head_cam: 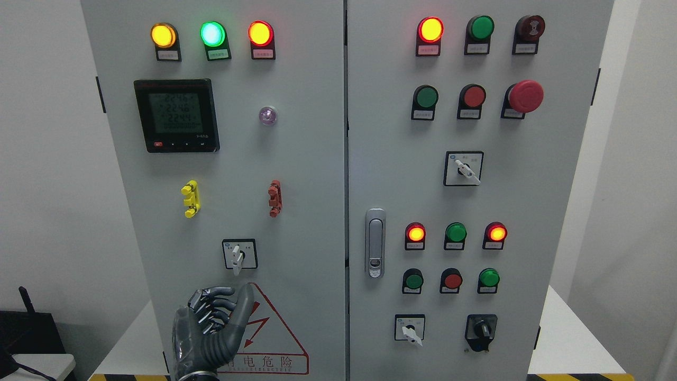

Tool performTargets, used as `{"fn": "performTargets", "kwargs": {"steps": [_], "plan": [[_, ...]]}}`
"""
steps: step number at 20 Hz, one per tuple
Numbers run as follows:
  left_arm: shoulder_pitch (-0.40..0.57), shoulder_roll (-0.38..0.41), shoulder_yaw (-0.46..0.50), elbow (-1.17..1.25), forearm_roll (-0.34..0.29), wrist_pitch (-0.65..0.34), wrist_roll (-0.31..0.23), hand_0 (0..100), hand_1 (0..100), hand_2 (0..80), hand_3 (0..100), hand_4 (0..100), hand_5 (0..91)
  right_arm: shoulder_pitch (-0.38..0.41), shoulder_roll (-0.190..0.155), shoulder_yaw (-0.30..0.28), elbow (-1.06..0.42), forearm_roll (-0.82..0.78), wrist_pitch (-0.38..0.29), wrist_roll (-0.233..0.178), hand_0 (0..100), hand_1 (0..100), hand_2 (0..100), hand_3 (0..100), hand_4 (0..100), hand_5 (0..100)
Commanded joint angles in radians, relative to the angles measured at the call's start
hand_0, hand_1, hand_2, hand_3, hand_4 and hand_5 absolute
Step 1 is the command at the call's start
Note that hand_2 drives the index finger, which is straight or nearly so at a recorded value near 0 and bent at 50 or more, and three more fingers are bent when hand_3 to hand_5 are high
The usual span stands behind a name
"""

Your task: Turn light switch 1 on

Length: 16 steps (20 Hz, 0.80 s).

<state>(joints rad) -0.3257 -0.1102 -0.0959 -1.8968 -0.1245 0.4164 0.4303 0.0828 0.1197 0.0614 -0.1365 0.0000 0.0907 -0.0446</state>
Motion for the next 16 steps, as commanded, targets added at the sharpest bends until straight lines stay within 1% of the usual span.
{"fn": "performTargets", "kwargs": {"steps": [1,16], "plan": [[-0.032,-0.003,0.016,0.004,0.003,0.016,-0.001,11,60,49.0,72,82,78.4,0.000,0.000,0.000,0.000,-0.018,0.000,0.000,12,39,0,0,0,0],[-0.070,-0.005,0.016,0.013,0.002,0.038,0.004,11,61,48.9,71,82,77.6,0.000,0.000,0.000,0.000,-0.017,0.000,0.000,12,39,0,0,0,0]]}}
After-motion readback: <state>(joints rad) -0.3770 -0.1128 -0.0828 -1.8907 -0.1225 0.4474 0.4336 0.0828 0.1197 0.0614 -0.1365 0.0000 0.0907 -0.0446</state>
